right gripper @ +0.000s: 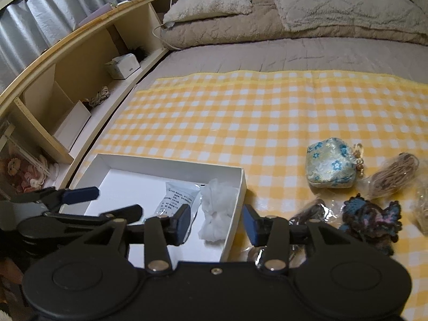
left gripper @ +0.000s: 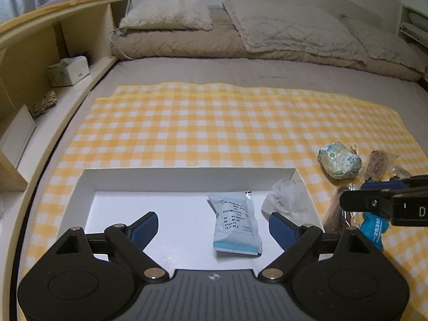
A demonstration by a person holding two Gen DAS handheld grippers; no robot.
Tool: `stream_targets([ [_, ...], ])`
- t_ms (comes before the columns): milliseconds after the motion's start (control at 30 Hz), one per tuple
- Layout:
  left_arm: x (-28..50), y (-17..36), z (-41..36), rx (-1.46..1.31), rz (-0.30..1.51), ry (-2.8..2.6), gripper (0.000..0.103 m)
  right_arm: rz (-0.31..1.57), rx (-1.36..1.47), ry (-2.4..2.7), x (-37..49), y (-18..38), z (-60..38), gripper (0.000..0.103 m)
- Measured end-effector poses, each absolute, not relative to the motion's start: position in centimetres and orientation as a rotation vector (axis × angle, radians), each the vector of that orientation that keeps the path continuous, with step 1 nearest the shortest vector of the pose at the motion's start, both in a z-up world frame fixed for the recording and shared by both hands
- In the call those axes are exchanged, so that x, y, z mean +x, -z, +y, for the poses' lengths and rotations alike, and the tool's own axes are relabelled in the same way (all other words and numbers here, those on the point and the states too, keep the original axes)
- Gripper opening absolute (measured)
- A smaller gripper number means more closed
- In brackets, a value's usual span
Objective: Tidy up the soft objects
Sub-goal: 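Open the right gripper to drop the mesh puff into the white box, then withdraw both grippers from the box back toward the pile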
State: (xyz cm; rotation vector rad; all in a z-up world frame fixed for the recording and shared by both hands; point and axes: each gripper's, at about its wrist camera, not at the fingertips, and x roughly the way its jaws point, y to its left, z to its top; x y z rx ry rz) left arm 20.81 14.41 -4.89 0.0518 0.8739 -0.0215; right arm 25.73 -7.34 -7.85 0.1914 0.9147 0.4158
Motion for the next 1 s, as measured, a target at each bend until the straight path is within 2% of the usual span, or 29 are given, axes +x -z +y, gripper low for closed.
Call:
stream_targets([
  [67,20.2,4.4,14.5,0.046,0.861,0.018,0.094,0.905,0.179,-0.413,25.2,7.5,-7.5,0.05],
  [200,19.0,3.5,14.6,0.035,0.835,0.008,0.1,0.876,0.151,-0.408,24.2,6.8,-8.1,0.061],
  [367,17.8,2.6,14.7,0.024,0.807,-0.006,0.103,0.843,0.133,-0.407,23.3,5.8,-8.8,0.064],
  [433,17.3,2.3,14.7,0.017,0.798,-0.009,0.103,0.827,0.121,-0.398,22.8,5.4,-9.1,0.088],
  [533,16.8,1.9,14.7,0.011,0.785,-0.013,0.103,0.787,0.083,-0.38,22.1,4.8,-9.3,0.091],
  [633,16.5,1.5,14.7,0.011,0.774,-0.018,0.103,0.768,0.068,-0.362,21.6,4.5,-9.8,0.101],
  [1000,16.1,0.2,13.3,-0.015,0.706,-0.026,0.103,0.706,0.044,-0.298,20.3,3.3,-12.9,0.103],
])
